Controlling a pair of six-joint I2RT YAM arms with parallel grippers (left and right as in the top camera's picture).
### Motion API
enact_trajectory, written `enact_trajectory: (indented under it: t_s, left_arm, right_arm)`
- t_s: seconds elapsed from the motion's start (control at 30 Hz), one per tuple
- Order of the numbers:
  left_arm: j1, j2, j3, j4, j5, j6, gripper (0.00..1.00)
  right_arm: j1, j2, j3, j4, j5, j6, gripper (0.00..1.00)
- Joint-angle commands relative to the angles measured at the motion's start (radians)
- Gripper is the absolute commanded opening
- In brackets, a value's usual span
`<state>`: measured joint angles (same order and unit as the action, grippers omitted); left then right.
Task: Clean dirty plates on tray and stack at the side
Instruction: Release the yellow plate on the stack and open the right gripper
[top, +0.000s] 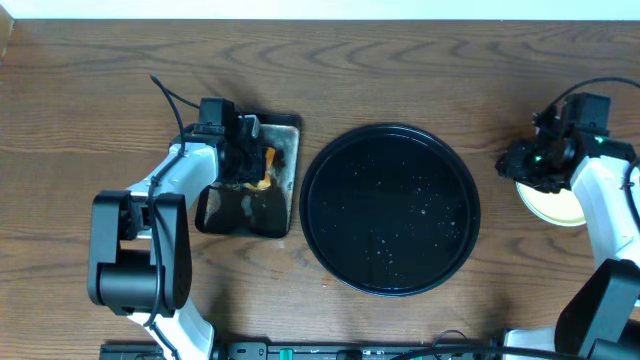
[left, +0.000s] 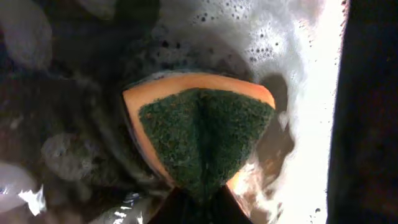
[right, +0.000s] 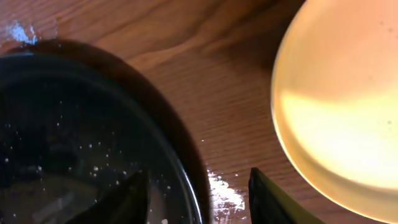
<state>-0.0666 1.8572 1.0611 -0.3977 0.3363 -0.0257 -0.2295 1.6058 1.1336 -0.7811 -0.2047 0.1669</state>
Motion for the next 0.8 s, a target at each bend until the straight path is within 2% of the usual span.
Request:
enact_trajectory:
  t_s: [0.0, 0.2, 0.27, 0.3, 0.43, 0.57, 0.63, 0.77]
  left_arm:
    - [-0.018, -0.024, -0.021, -0.055, -0.020, -0.028, 0.08]
    - [-0.048, -0.081, -0.021, -0.072, -0.045, -0.034, 0.09]
    - [-0.048, -0.119, -0.021, -0.064, -0.103, -0.040, 0.24]
    - [-0.048, -0.150, -0.021, -0.063, -0.162, -0.040, 0.38]
    - [-0.048, -0.186, -0.021, -0.056, -0.229, -0.040, 0.49]
    - [-0.048, -0.167, -0.021, -0.053, -0.229, -0.040, 0.51]
    - [-0.048, -0.142, -0.021, -0.033, -0.211, -0.040, 0.55]
    - [-0.048, -0.109, -0.021, -0.003, -0.158, -0.040, 0.56]
  right_arm:
    - [0.013, 0.002, 0.014, 0.003, 0.021, -0.026, 0.49]
    - [0.013, 0.002, 0.014, 0.003, 0.021, -0.026, 0.48]
    - [0.013, 0.002, 0.014, 0.003, 0.021, -0.026, 0.49]
    - [0.013, 0.002, 0.014, 0.003, 0.021, -0.026, 0.48]
    - [0.013, 0.002, 0.014, 0.003, 0.021, -0.026, 0.48]
    - [0.013, 0.002, 0.014, 0.002, 0.020, -0.026, 0.48]
    - [0.014, 0.002, 0.014, 0.002, 0.020, -0.026, 0.48]
    - [0.014, 0.002, 0.014, 0.002, 0.020, -0.026, 0.48]
